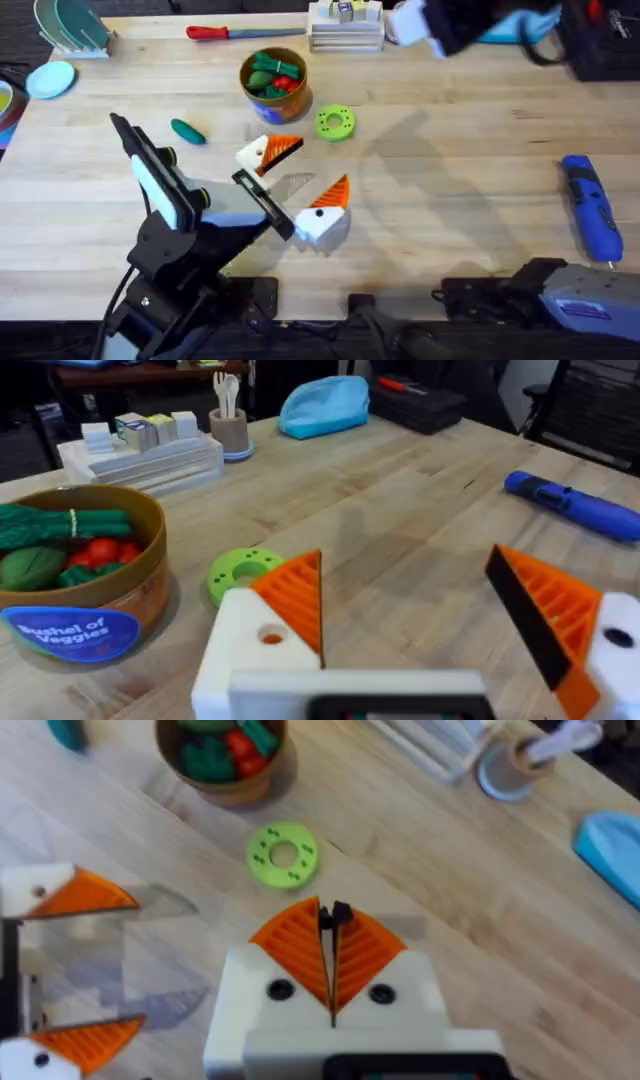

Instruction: Pick up the gripper from the table and insert it into the empty holder that is missing its gripper. Then pick up a screw, insert it into the mounting hole, and use the screwdriver to tighten it. Finally, clean up the table by picking up the vegetable and placing it into the bucket.

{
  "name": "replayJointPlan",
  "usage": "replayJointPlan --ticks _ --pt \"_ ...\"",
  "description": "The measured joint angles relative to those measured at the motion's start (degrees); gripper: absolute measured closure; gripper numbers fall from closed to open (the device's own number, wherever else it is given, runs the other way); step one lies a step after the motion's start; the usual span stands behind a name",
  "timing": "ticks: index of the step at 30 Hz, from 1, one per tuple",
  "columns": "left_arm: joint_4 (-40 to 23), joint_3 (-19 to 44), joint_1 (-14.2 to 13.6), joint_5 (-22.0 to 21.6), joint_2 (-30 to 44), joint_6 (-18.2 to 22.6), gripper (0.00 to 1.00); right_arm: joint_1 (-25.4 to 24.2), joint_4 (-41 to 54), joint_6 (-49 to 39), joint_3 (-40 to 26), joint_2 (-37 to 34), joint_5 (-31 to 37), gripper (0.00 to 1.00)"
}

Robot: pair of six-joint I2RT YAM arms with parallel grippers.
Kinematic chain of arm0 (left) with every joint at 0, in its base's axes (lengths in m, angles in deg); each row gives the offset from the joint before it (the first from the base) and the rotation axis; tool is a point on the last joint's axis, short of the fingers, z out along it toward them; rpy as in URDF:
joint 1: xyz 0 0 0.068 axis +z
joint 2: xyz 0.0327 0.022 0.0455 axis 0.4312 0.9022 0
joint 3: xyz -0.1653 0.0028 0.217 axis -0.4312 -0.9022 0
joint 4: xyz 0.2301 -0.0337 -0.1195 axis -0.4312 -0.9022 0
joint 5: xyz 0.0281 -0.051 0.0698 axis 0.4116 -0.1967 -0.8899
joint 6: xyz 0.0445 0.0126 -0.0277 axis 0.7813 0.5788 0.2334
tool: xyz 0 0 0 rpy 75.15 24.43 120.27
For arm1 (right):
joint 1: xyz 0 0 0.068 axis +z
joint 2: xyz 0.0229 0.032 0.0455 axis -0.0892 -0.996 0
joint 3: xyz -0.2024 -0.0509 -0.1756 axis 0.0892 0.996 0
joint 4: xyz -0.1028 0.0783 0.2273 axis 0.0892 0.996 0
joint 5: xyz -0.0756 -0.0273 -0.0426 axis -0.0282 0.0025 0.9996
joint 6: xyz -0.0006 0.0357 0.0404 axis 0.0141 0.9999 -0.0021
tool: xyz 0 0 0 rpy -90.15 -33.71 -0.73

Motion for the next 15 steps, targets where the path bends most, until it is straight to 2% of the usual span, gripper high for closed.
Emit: replayJointPlan --ticks 8,12,15 --pt "0.0 0.0 0.0 0.0 0.0 0.0 0.008 -0.3 10.5 2.8 0.0 8.4 4.3 0.995" --pt "0.0 0.0 0.0 0.0 0.0 0.0 0.008 -0.3 11.4 4.1 0.8 13.4 4.9 0.995" --pt "0.0 0.0 0.0 0.0 0.0 0.0 0.008 -0.3 11.4 5.7 4.2 18.3 6.0 0.995"
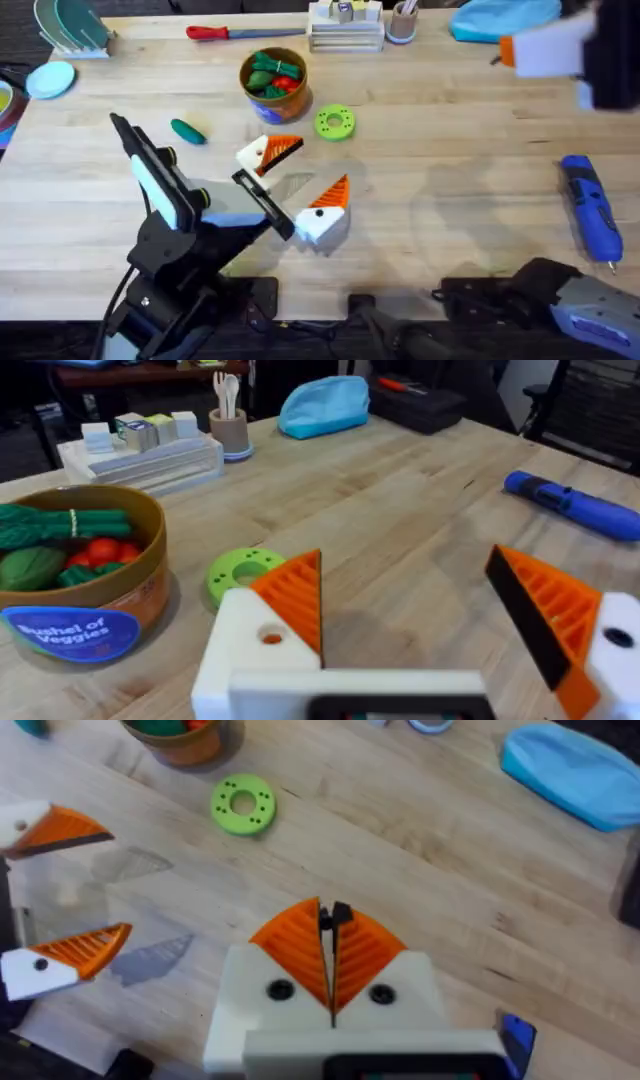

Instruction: Pick up the gripper from the table and insert it into the empty holder that is missing its gripper. Then pick up a screw, insert it into the mounting hole, and use the screwdriver to tighten it. Finally, clean up the table by picking up the vegetable and placing it into the bucket.

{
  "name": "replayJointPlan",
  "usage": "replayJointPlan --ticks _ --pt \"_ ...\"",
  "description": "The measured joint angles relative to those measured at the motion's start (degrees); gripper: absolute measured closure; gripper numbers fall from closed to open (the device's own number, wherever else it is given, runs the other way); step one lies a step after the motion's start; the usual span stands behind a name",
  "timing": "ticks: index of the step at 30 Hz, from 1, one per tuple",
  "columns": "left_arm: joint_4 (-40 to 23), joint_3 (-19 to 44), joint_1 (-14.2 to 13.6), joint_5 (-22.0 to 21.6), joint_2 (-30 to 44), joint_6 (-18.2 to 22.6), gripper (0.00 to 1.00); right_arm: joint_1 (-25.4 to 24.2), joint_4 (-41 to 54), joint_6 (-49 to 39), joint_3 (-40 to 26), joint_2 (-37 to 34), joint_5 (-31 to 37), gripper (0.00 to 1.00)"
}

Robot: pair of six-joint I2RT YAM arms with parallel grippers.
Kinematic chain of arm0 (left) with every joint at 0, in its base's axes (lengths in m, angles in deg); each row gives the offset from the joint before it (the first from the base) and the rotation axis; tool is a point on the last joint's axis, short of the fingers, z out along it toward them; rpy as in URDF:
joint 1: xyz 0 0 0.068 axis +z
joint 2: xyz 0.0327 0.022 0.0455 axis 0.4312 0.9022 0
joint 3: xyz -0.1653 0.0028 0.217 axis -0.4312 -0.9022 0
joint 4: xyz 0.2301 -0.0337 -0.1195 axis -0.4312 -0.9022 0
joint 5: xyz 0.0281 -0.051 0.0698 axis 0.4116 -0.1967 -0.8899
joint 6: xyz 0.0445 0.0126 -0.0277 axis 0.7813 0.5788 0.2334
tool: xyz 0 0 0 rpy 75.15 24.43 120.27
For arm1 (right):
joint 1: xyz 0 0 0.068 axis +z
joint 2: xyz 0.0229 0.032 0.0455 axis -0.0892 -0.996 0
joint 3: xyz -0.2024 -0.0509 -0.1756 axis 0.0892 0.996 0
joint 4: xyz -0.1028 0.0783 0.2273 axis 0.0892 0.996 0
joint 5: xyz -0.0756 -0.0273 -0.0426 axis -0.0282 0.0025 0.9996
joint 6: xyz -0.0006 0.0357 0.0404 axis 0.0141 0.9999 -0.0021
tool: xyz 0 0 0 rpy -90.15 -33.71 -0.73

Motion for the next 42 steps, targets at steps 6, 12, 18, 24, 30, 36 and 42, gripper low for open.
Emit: replayJointPlan --ticks 6,12,18,24,30,36,42 --pt "0.0 0.0 0.0 0.0 0.0 0.0 0.008 0.0 -9.2 2.6 11.2 6.5 -1.2 0.995" --pt "0.0 0.0 0.0 0.0 0.0 0.0 0.008 0.0 -23.6 3.3 21.9 5.7 -10.3 0.996" --pt "0.0 0.0 0.0 0.0 0.0 0.0 0.008 4.0 -35.0 1.5 23.9 -1.6 -24.0 0.996" --pt "0.0 0.0 0.0 0.0 0.0 0.0 0.008 12.3 -39.0 0.2 23.9 -3.5 -25.6 0.996" --pt "0.0 0.0 0.0 0.0 0.0 0.0 0.008 15.3 -40.0 3.3 23.4 -5.7 -25.6 0.996" --pt "0.0 0.0 0.0 0.0 0.0 0.0 0.008 18.7 -39.3 4.2 18.5 -12.5 -25.6 0.996" --pt "0.0 0.0 0.0 0.4 0.0 0.0 0.008 20.0 -35.7 3.9 14.2 -15.8 -25.5 0.996"
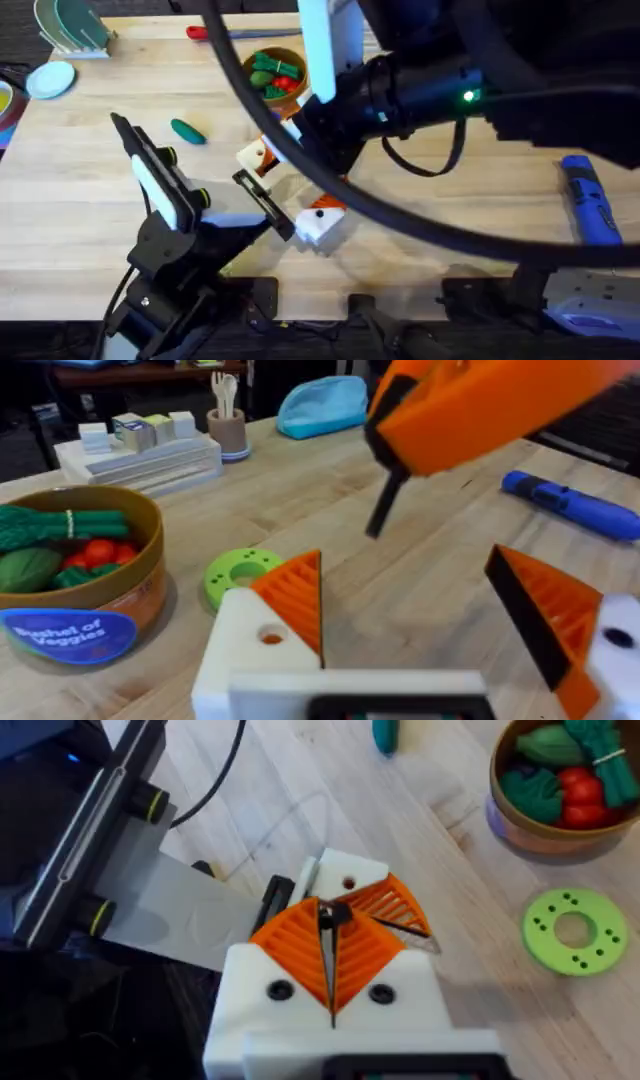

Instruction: Pick up the gripper from the table and insert it into the empty holder that is missing its gripper. Then pick up a screw, insert it into the mounting hole, and use the screwdriver to tighten it. Finally, clean up the table by picking up the vegetable and placing it into the bucket.

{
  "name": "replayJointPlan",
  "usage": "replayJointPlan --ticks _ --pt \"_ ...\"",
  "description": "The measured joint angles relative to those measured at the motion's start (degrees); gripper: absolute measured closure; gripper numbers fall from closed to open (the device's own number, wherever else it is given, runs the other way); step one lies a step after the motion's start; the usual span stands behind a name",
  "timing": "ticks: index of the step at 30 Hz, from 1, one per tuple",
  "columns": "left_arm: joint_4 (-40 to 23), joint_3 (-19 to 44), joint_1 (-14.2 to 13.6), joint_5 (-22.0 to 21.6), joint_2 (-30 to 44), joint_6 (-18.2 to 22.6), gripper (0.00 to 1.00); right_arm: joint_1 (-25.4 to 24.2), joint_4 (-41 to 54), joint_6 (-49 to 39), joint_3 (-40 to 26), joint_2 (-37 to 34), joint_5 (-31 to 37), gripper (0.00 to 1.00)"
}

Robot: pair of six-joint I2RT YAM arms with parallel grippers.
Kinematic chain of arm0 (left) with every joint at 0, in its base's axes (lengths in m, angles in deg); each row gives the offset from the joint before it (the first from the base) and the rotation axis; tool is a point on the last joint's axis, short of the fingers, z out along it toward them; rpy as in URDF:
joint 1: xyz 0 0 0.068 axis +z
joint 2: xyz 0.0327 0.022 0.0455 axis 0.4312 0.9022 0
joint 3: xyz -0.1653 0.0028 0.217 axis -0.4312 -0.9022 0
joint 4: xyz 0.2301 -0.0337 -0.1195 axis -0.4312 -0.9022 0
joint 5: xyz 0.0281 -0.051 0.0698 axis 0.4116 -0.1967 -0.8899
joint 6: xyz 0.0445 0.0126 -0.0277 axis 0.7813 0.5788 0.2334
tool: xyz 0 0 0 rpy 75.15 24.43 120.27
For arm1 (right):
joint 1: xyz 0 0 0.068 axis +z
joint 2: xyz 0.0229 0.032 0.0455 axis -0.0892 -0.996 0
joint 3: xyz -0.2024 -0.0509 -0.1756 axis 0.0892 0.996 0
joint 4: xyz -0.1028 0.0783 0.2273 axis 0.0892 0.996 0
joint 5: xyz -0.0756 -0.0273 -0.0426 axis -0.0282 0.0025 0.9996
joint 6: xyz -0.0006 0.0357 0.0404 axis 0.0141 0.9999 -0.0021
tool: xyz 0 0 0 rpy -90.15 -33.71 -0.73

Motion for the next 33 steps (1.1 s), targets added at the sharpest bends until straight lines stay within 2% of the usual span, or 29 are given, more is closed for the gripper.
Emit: replayJointPlan --ticks 8,17,22,33 --pt "0.2 0.0 0.0 6.9 0.0 0.0 0.006 -0.2 5.9 -0.2 -1.4 0.0 0.0 0.996" --pt "0.3 0.0 0.0 17.3 0.0 2.4 0.008 -0.1 6.0 -0.2 -1.4 0.0 0.0 0.996" --pt "0.2 0.0 0.0 19.6 0.0 2.6 0.008 -0.1 6.3 -0.2 -1.4 -0.3 0.0 0.996" --pt "0.2 0.0 0.0 20.7 0.0 2.6 0.009 0.5 7.7 -0.2 -1.5 -3.6 0.0 0.996"
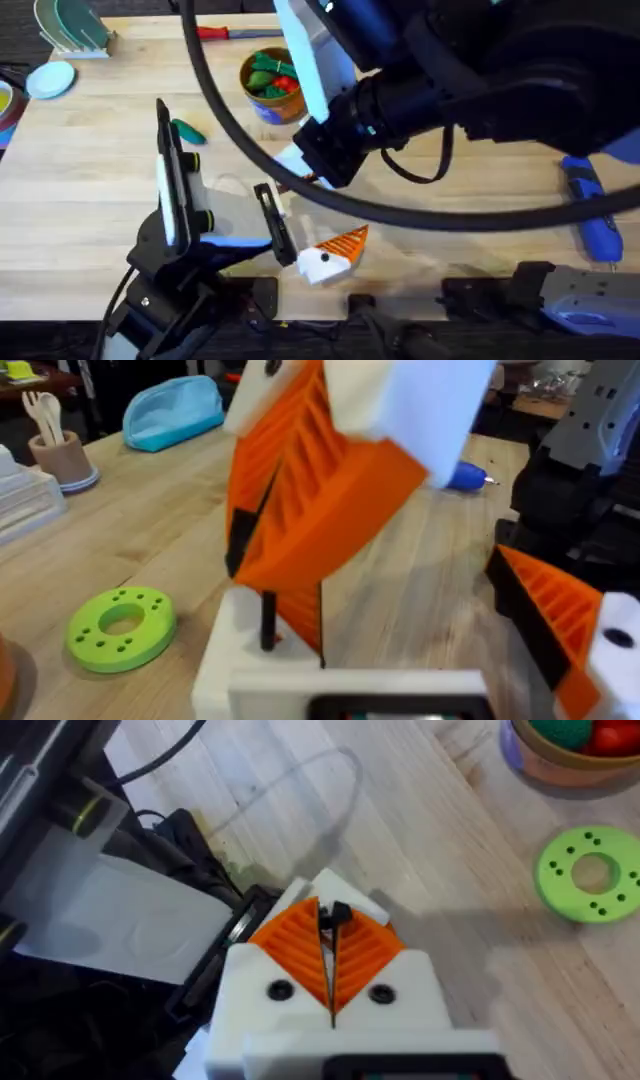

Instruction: Pick up the gripper from the table and insert it into the empty holder that is missing its gripper. Then pick up a screw, insert it into the mounting hole, and use the screwdriver to tighten it. Finally, clean up the table by picking up the vegetable and placing it into the bucket.

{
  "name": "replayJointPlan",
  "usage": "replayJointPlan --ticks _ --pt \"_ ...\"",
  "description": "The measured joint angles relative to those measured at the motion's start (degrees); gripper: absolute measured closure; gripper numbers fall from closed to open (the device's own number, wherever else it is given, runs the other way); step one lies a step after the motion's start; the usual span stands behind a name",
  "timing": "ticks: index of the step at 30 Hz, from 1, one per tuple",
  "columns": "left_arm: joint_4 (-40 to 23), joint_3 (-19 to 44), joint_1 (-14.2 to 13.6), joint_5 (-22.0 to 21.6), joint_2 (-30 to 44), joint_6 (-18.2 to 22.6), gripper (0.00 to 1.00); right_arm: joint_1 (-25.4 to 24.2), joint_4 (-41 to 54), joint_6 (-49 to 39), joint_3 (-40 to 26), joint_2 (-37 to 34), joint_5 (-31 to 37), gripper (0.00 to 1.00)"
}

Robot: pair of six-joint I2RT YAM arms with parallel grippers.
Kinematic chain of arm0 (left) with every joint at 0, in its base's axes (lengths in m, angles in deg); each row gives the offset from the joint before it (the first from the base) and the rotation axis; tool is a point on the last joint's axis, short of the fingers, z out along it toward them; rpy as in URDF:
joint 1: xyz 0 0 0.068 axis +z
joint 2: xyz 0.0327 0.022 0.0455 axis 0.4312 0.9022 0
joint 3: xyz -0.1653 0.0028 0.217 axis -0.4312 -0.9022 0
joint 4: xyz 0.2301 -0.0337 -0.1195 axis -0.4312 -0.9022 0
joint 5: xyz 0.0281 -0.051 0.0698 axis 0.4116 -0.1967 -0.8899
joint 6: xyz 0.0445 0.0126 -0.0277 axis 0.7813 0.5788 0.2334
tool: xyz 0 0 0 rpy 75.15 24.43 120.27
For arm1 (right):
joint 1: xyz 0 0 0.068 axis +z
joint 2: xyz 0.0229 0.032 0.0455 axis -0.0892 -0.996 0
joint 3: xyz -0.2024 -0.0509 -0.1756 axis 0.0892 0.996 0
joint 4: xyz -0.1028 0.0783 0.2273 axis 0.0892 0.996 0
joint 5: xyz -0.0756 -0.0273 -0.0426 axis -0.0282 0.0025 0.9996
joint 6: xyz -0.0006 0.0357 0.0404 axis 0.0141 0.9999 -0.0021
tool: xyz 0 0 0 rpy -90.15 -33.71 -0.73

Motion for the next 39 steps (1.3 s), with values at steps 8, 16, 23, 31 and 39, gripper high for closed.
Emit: replayJointPlan --ticks 8,16,23,31,39 --pt "0.0 0.0 0.0 0.1 0.0 0.0 0.008 0.0 2.1 0.0 0.0 0.0 2.3 0.996" --pt "0.0 0.0 0.0 0.2 0.0 0.0 0.008 0.0 2.0 0.0 0.0 0.0 3.5 0.996" --pt "0.0 0.0 0.0 0.2 0.0 0.0 0.008 0.0 2.8 0.0 -0.5 0.0 3.5 0.996" --pt "0.0 0.0 0.0 0.1 0.0 0.0 0.008 0.0 4.2 0.0 -0.9 1.5 3.5 0.996" --pt "0.0 0.0 0.0 0.2 0.0 0.0 0.008 0.0 4.4 0.0 -1.0 1.7 3.5 0.996"
